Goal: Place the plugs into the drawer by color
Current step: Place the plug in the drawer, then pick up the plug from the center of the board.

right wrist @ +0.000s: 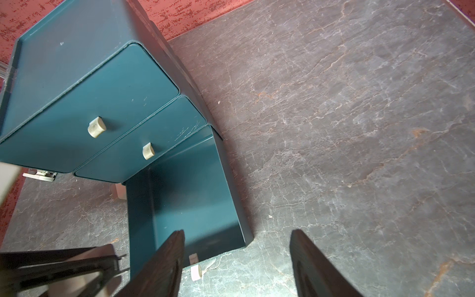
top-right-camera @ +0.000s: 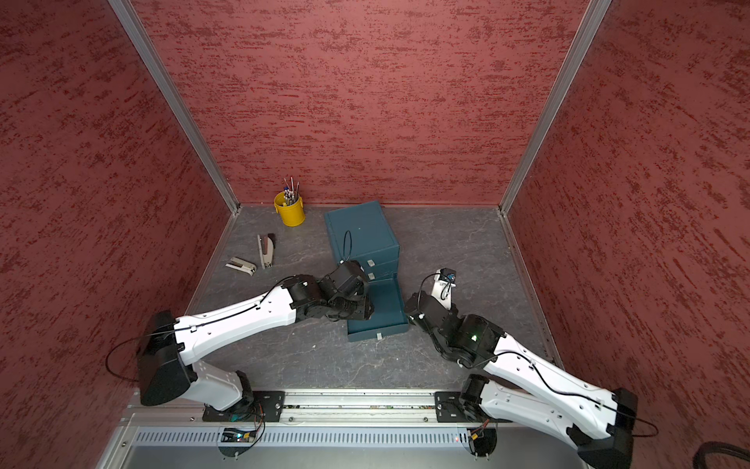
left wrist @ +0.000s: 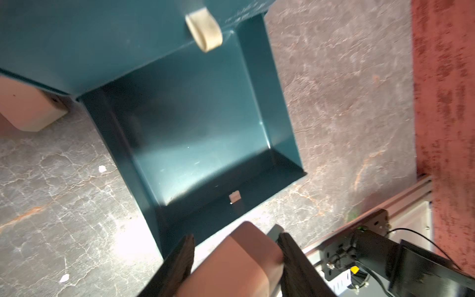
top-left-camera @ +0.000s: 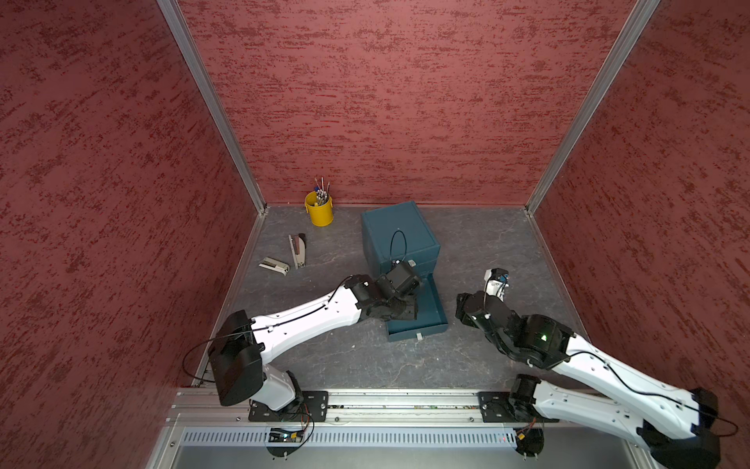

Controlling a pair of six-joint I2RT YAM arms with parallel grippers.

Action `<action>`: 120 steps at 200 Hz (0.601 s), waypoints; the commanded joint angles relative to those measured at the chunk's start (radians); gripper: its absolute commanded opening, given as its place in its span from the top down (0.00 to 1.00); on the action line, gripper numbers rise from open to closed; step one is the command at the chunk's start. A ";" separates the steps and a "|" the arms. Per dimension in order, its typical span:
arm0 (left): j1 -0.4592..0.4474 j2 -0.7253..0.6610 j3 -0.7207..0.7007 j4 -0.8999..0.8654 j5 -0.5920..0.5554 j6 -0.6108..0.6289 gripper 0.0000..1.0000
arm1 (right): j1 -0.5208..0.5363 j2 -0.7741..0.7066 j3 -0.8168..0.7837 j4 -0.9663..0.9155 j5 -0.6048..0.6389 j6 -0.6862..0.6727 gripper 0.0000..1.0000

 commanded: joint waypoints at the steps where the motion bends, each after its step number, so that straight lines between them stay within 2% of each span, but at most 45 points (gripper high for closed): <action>1: -0.015 0.045 -0.019 0.037 -0.057 0.017 0.48 | -0.008 -0.007 -0.007 0.001 -0.010 0.010 0.32; 21: -0.027 0.056 -0.009 0.043 -0.093 0.036 0.30 | -0.009 -0.010 -0.008 -0.002 -0.010 0.008 0.32; 54: -0.029 0.022 -0.004 0.064 -0.130 0.065 0.20 | -0.008 -0.010 -0.019 0.008 -0.016 0.006 0.32; 69: -0.033 -0.014 -0.001 0.056 -0.175 0.076 0.19 | -0.008 -0.008 -0.025 0.021 -0.025 0.006 0.32; 95: -0.024 -0.175 -0.061 0.030 -0.343 0.048 0.21 | -0.008 0.002 -0.035 0.051 -0.049 -0.006 0.32; 107: 0.011 -0.266 -0.110 0.005 -0.381 -0.005 0.23 | -0.009 0.009 -0.047 0.085 -0.074 -0.028 0.32; 120: 0.081 -0.354 -0.170 -0.023 -0.366 -0.056 0.27 | -0.008 0.021 -0.057 0.127 -0.103 -0.050 0.33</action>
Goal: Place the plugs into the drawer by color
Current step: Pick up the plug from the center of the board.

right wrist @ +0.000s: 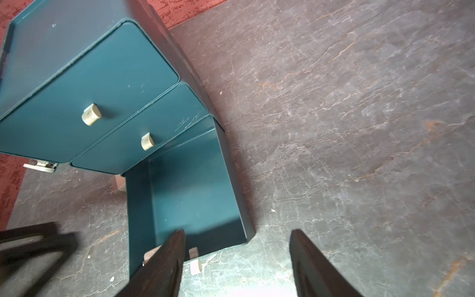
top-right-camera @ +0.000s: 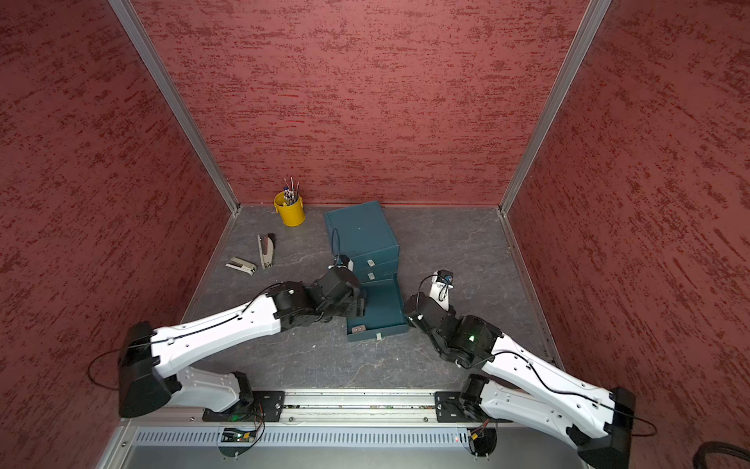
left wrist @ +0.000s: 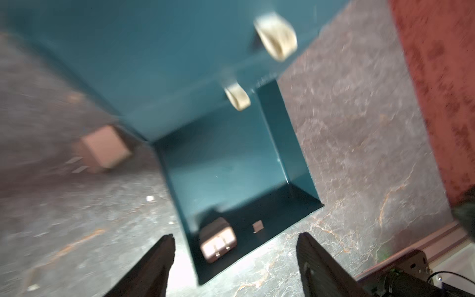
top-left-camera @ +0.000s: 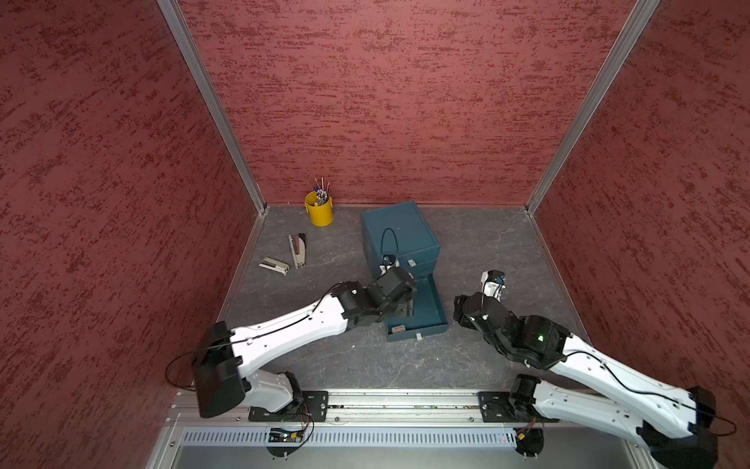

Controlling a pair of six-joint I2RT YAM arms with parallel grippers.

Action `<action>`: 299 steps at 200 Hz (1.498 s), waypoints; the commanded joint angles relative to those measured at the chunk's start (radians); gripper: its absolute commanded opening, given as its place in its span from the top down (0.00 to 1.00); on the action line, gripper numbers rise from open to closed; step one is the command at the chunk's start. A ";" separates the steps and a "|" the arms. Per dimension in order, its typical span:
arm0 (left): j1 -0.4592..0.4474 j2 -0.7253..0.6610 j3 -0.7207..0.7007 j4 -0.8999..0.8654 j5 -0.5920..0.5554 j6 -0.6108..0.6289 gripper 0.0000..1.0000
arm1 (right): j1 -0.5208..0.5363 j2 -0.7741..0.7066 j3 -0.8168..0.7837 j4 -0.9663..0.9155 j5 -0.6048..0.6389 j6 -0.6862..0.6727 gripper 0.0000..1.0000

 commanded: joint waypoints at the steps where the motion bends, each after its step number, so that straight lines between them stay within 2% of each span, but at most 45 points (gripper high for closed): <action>1: 0.092 -0.139 -0.085 -0.063 -0.101 -0.084 0.27 | -0.008 0.017 -0.022 0.089 -0.058 -0.041 0.33; 17: 0.217 -0.207 -0.166 -0.086 -0.012 -0.133 0.29 | -0.008 0.034 -0.025 0.135 -0.088 -0.067 0.34; 33: 0.347 -0.208 -0.233 -0.069 0.117 -0.145 0.30 | -0.008 0.046 -0.025 0.183 -0.119 -0.094 0.34; 60: 0.441 -0.132 -0.297 0.061 0.288 -0.160 0.28 | -0.009 0.064 -0.013 0.190 -0.124 -0.103 0.35; 107: 0.495 0.060 -0.273 0.230 0.379 -0.186 0.25 | -0.008 0.041 -0.030 0.171 -0.126 -0.084 0.35; 121: 0.509 0.103 -0.256 0.243 0.361 -0.189 0.25 | -0.008 0.031 -0.036 0.163 -0.125 -0.081 0.35; 154: 0.534 0.200 -0.206 0.221 0.311 -0.189 0.25 | -0.008 0.012 -0.040 0.155 -0.120 -0.078 0.35; 212: 0.535 0.330 -0.135 0.203 0.332 -0.191 0.27 | -0.009 0.009 -0.035 0.150 -0.115 -0.080 0.35; 299: 0.542 0.447 -0.084 0.204 0.353 -0.195 0.28 | -0.009 0.003 -0.022 0.137 -0.112 -0.085 0.35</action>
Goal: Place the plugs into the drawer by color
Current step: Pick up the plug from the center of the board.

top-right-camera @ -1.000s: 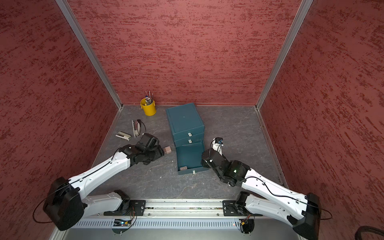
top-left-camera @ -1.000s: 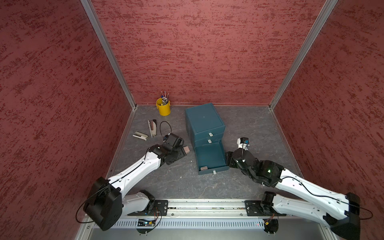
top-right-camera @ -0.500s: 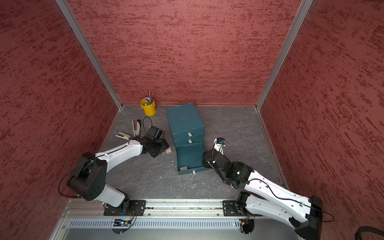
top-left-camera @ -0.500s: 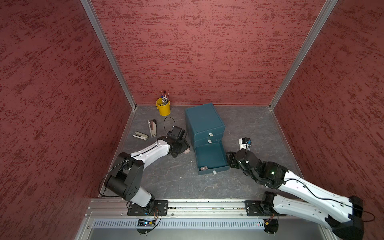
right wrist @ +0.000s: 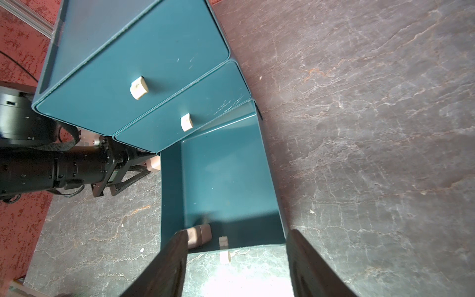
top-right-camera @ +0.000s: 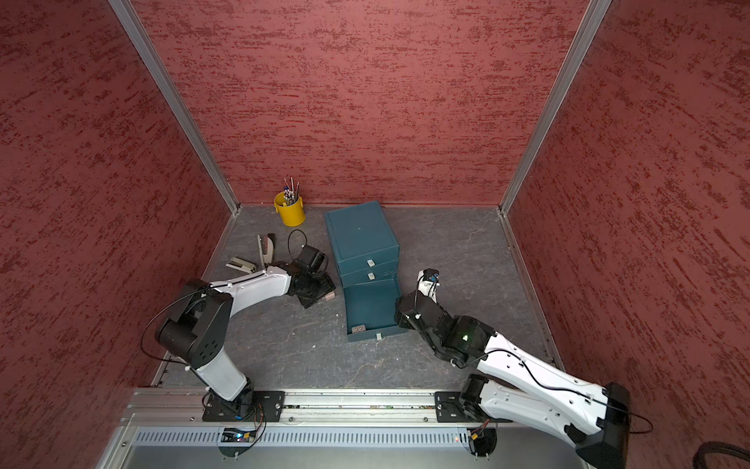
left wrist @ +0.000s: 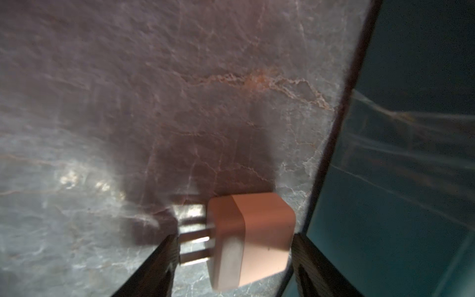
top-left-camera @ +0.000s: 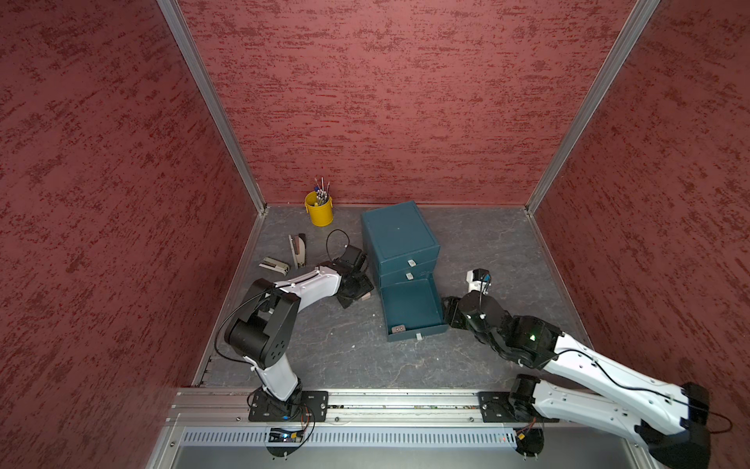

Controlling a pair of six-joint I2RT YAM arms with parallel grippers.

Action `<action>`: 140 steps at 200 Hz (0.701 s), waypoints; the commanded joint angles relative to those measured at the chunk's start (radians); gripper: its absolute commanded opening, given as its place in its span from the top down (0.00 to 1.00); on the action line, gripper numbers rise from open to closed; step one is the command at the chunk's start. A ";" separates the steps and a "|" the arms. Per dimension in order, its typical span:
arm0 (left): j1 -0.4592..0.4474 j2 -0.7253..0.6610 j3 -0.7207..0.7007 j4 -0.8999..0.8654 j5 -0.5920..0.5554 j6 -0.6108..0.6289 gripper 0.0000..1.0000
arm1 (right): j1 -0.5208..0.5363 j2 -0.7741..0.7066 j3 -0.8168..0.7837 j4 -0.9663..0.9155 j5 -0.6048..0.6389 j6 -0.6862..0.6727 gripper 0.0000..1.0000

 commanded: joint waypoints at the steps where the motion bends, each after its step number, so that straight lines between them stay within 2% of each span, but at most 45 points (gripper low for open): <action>1: 0.008 0.027 0.037 -0.003 0.004 0.003 0.28 | -0.008 -0.016 0.008 -0.015 0.008 -0.004 0.35; 40: 0.008 0.065 0.068 -0.083 -0.036 0.020 0.32 | -0.008 -0.019 0.009 -0.016 0.010 -0.006 0.35; 80: 0.018 0.078 0.070 -0.151 -0.062 0.031 0.46 | -0.008 -0.019 0.015 -0.018 0.013 -0.011 0.35; 105: 0.024 0.037 0.031 -0.178 -0.078 0.045 0.56 | -0.008 -0.031 0.016 -0.027 0.018 -0.012 0.35; 140: 0.025 -0.097 -0.050 -0.197 -0.083 0.050 0.71 | -0.007 -0.048 0.010 -0.029 0.024 -0.009 0.35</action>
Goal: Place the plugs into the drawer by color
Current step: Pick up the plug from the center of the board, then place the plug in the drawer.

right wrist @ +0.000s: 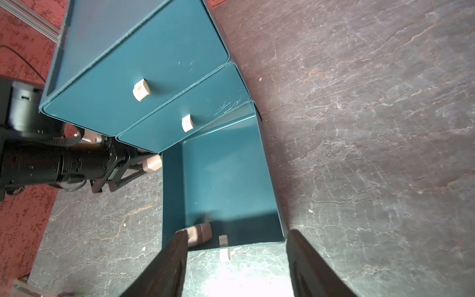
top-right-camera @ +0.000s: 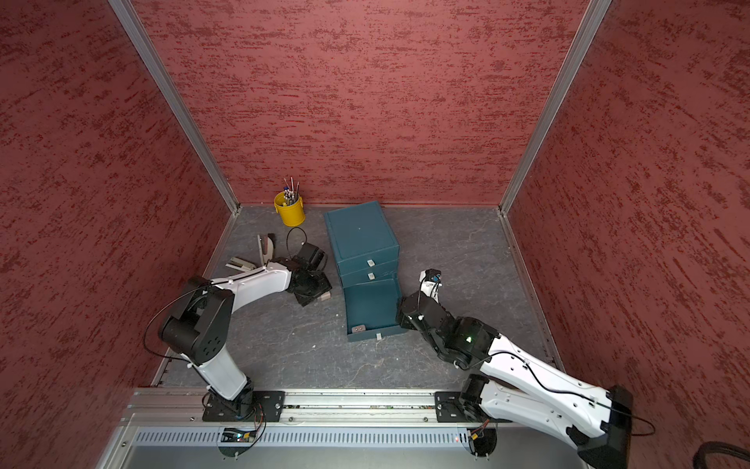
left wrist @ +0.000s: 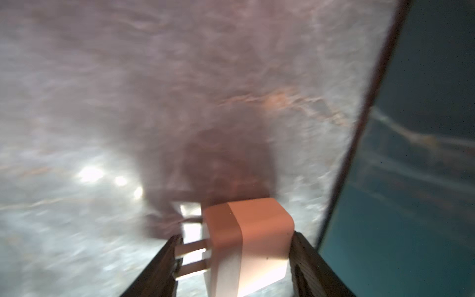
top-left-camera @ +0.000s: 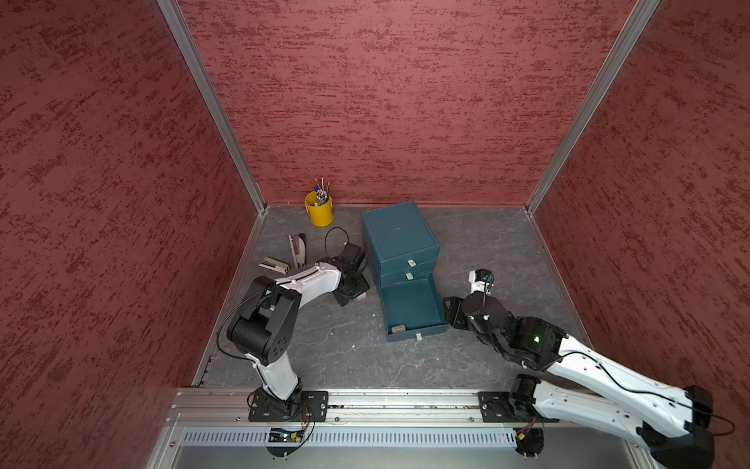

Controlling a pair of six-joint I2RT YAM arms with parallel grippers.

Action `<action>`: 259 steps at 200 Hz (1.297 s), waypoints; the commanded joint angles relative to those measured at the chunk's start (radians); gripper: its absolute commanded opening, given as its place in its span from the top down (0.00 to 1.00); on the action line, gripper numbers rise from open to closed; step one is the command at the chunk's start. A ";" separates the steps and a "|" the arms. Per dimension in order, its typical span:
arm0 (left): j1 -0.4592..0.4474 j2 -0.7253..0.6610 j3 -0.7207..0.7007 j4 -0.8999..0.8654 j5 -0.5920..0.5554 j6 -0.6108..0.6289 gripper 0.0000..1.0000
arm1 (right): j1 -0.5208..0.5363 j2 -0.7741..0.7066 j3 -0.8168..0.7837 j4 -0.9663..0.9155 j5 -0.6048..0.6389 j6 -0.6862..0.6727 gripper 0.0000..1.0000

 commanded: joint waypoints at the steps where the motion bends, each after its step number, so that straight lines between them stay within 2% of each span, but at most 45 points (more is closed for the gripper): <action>1: 0.004 -0.079 -0.058 -0.099 -0.036 0.018 0.71 | -0.008 -0.016 0.010 -0.016 0.023 -0.008 0.35; 33: -0.010 -0.209 -0.070 -0.161 -0.038 0.025 0.80 | -0.008 -0.007 0.013 -0.010 0.023 -0.011 0.35; 74: -0.076 -0.397 -0.049 -0.275 -0.037 0.034 0.81 | -0.008 -0.006 0.023 -0.017 0.032 -0.014 0.35; 103: -0.198 -0.508 0.004 -0.362 -0.105 0.026 0.81 | -0.007 -0.009 0.024 -0.020 0.045 -0.008 0.35; 125: -0.354 -0.547 0.035 -0.369 -0.159 -0.028 0.81 | -0.007 -0.001 0.037 -0.034 0.066 -0.009 0.35; 152: -0.547 -0.494 0.103 -0.316 -0.221 -0.065 0.80 | -0.009 0.000 0.069 -0.069 0.103 -0.012 0.35; 165: -0.609 -0.436 0.153 -0.294 -0.260 -0.047 0.79 | -0.009 -0.006 0.078 -0.086 0.118 -0.011 0.35; 187: -0.641 -0.316 0.221 -0.235 -0.292 0.004 0.78 | -0.009 -0.025 0.085 -0.122 0.137 -0.004 0.35; 226: -0.635 -0.118 0.311 -0.148 -0.302 0.058 0.78 | -0.009 -0.075 0.084 -0.187 0.156 0.020 0.36; 244: -0.644 -0.078 0.355 -0.180 -0.348 0.054 0.62 | -0.009 -0.097 0.078 -0.215 0.156 0.030 0.36; 259: -0.666 -0.104 0.388 -0.203 -0.408 0.077 0.47 | -0.009 -0.109 0.058 -0.217 0.142 0.037 0.36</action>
